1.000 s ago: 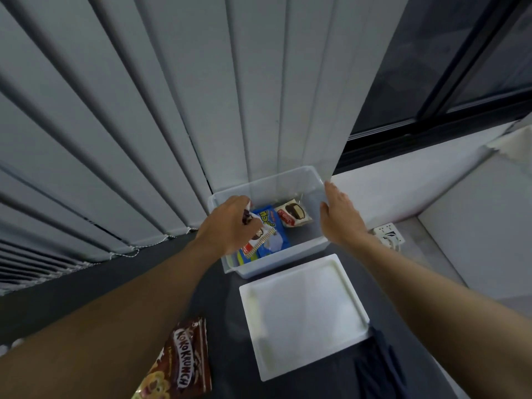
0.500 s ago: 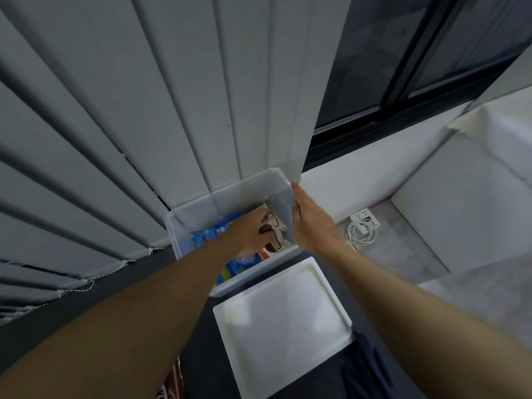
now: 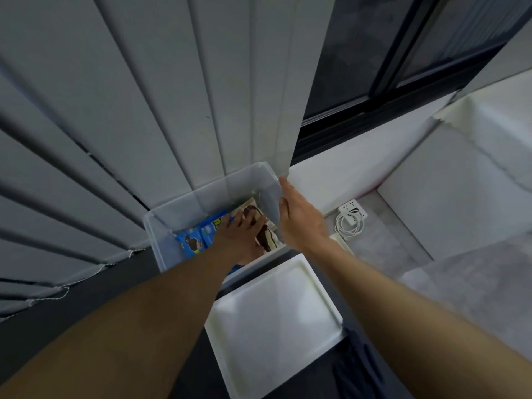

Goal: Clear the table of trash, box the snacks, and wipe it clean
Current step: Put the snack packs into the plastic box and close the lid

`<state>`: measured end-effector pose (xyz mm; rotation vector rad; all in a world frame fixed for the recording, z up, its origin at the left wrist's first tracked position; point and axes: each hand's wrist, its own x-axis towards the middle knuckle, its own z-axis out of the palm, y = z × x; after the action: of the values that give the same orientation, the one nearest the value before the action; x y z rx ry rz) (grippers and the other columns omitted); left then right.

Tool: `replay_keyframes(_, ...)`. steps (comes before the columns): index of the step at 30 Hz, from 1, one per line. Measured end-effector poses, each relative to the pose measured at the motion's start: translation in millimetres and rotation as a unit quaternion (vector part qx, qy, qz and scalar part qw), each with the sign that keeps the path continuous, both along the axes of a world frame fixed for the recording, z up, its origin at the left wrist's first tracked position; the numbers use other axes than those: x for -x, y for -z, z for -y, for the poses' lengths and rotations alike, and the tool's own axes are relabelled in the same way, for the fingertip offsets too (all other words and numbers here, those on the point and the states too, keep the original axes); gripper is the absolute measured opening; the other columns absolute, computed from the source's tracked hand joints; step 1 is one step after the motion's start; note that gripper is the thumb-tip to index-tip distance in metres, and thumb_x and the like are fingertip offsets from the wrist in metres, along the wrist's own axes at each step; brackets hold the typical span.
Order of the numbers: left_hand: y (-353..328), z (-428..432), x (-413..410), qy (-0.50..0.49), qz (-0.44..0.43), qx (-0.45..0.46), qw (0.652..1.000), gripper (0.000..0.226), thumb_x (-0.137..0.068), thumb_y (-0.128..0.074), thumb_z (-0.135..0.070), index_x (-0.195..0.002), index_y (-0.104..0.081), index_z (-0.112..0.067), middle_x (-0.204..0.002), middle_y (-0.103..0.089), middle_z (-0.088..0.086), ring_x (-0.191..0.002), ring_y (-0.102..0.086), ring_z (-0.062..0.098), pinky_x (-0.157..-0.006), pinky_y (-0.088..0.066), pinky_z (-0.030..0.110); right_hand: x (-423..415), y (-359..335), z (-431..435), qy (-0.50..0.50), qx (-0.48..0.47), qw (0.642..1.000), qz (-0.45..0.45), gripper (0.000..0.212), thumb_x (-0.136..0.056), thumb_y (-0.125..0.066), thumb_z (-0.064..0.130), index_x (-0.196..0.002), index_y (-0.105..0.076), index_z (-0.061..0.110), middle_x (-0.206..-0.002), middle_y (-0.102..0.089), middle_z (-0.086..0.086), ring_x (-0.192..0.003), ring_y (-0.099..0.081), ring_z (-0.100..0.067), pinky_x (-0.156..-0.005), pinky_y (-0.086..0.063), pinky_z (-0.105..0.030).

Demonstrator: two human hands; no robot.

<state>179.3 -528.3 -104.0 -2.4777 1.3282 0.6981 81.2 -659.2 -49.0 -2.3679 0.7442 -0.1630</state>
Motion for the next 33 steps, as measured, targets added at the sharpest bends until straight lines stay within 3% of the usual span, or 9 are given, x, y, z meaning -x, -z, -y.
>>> replay_keyframes(4, -9.2, -7.6, -2.0, -0.007, -0.008, 0.049, 0.999, 0.078, -0.098, -0.034, -0.058, -0.158, 0.004, -0.027, -0.167, 0.008, 0.003, -0.153, 0.004, 0.030, -0.121, -0.004, 0.054, 0.7, -3.1, -0.2, -0.013, 0.008, 1.000, -0.009, 0.049, -0.106, -0.021, 0.041, -0.154, -0.013, 0.038, -0.159, -0.030, 0.007, -0.144, -0.033, -0.020, -0.113, -0.035, -0.043)
replay_keyframes(8, -19.1, -25.1, -4.4, -0.039, -0.014, 0.044, 0.998, 0.078, -0.100, -0.034, -0.056, -0.157, 0.010, -0.027, -0.167, 0.009, 0.002, -0.153, 0.004, 0.029, -0.122, -0.003, 0.052, -0.8, -1.0, 1.9, -0.048, 0.016, 0.998, -0.034, 0.052, -0.105, -0.022, 0.043, -0.155, -0.008, 0.034, -0.163, -0.018, 0.001, -0.149, -0.021, -0.023, -0.117, -0.028, -0.047)
replay_keyframes(12, -39.9, -45.1, -4.5, -0.076, 0.007, 0.080, 0.994, 0.075, -0.101, -0.033, -0.053, -0.158, 0.007, -0.027, -0.168, 0.003, 0.000, -0.153, -0.001, 0.024, -0.123, -0.007, 0.048, -3.7, -1.7, 2.0, -0.051, 0.054, 0.994, -0.084, 0.057, -0.103, -0.025, 0.049, -0.153, -0.006, 0.029, -0.164, -0.010, -0.006, -0.145, -0.027, -0.032, -0.109, -0.036, -0.054)
replay_keyframes(16, -68.1, -66.9, -1.0, -0.097, 0.035, 0.110, 0.989, 0.072, -0.101, -0.036, -0.049, -0.159, -0.002, -0.024, -0.167, -0.002, 0.003, -0.153, -0.005, 0.026, -0.122, -0.010, 0.049, -2.5, -11.1, -7.7, -0.074, 0.133, 0.986, -0.073, 0.058, -0.102, -0.033, 0.048, -0.150, -0.013, 0.022, -0.161, -0.017, -0.012, -0.139, -0.035, -0.033, -0.104, -0.041, -0.051)
replay_keyframes(18, -80.6, -79.1, 2.6, -0.119, 0.036, 0.124, 0.984, 0.070, -0.101, -0.039, -0.047, -0.158, -0.005, -0.025, -0.167, -0.004, 0.004, -0.153, -0.006, 0.026, -0.122, -0.010, 0.050, -1.3, -18.7, -15.3, -0.091, 0.155, 0.981, -0.073, 0.059, -0.102, -0.035, 0.048, -0.150, -0.013, 0.022, -0.162, -0.016, -0.011, -0.142, -0.031, -0.034, -0.109, -0.038, -0.052)
replay_keyframes(23, -104.0, -111.7, 15.9, -0.159, 0.068, 0.150, 0.973, 0.067, -0.101, -0.036, -0.046, -0.157, -0.009, -0.023, -0.166, -0.012, 0.004, -0.152, -0.011, 0.025, -0.123, -0.012, 0.050, 4.4, -42.5, -40.4, -0.121, 0.158, 0.978, -0.063, 0.058, -0.103, -0.034, 0.046, -0.152, -0.014, 0.022, -0.163, -0.015, -0.009, -0.147, -0.019, -0.035, -0.116, -0.028, -0.054)
replay_keyframes(33, -134.8, -184.0, 63.4, -0.216, 0.086, 0.156, 0.960, 0.069, -0.103, -0.032, -0.047, -0.160, -0.003, -0.021, -0.167, -0.007, 0.006, -0.153, -0.010, 0.027, -0.122, -0.014, 0.048, 24.2, -62.5, -104.9, -0.169, 0.159, 0.972, -0.021, 0.054, -0.101, -0.041, 0.044, -0.149, -0.030, 0.021, -0.156, -0.032, -0.006, -0.143, -0.028, -0.030, -0.113, -0.029, -0.050)
